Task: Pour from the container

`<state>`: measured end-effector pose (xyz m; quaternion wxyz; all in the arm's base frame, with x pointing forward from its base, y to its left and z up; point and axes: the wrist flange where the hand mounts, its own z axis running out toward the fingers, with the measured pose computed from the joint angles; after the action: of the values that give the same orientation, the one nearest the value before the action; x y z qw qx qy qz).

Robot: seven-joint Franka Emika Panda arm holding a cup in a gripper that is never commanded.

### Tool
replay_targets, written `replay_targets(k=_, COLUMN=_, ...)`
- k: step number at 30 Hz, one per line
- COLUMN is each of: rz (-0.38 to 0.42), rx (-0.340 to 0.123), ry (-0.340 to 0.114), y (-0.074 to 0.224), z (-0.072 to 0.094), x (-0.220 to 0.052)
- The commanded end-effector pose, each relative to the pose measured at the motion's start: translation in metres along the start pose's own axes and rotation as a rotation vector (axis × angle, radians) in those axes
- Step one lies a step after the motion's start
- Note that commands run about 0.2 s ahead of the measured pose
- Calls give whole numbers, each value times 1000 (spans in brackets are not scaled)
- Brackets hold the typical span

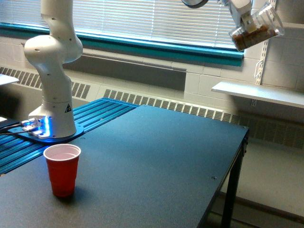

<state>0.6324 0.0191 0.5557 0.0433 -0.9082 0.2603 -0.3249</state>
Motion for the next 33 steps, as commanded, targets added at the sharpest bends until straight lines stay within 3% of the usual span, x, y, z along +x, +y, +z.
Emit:
replay_targets(k=1, rz=16, rx=46, ry=76, y=-2, z=-53, x=18)
replay_targets(k=7, rz=27, rx=55, ry=121, y=4, z=-78, x=20)
replay_targets(k=16, rz=70, rx=53, ry=212, y=28, z=-131, x=28)
replay_targets(k=33, rz=176, rx=-91, ry=239, y=109, z=-123, x=16)
